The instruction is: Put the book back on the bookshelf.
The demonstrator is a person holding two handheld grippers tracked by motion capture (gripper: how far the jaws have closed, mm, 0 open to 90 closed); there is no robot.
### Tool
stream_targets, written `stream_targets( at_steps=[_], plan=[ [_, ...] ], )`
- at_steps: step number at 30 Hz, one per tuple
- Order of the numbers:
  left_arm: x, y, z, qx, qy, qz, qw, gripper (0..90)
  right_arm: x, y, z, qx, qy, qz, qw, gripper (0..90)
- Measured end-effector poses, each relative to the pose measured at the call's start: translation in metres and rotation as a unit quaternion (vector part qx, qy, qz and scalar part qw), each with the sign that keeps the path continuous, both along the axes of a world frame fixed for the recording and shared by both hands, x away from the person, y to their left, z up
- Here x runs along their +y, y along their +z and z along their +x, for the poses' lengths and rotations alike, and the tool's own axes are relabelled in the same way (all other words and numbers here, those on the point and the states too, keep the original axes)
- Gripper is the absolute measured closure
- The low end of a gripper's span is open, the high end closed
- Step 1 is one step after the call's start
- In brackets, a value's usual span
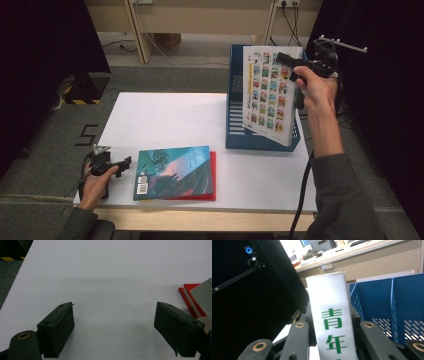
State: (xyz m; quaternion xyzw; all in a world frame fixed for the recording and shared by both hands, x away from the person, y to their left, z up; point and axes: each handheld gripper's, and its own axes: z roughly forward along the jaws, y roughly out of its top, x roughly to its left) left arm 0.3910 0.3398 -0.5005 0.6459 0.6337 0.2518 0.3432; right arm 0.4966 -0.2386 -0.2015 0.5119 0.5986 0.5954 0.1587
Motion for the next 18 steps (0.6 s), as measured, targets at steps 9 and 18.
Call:
stream_targets(
  at_steps=[9,18],
  plan=[
    [0.001,0.000,0.000,0.000,0.000,-0.003,1.0000,15.8,0.021,0.002,0.026,-0.001,-0.010,0.008,0.9999,71.8],
    [0.001,0.000,-0.001,0.000,-0.002,-0.007,1.0000,15.7,0.035,0.012,0.045,-0.007,-0.021,0.002,0.9997,71.7]
  ],
)
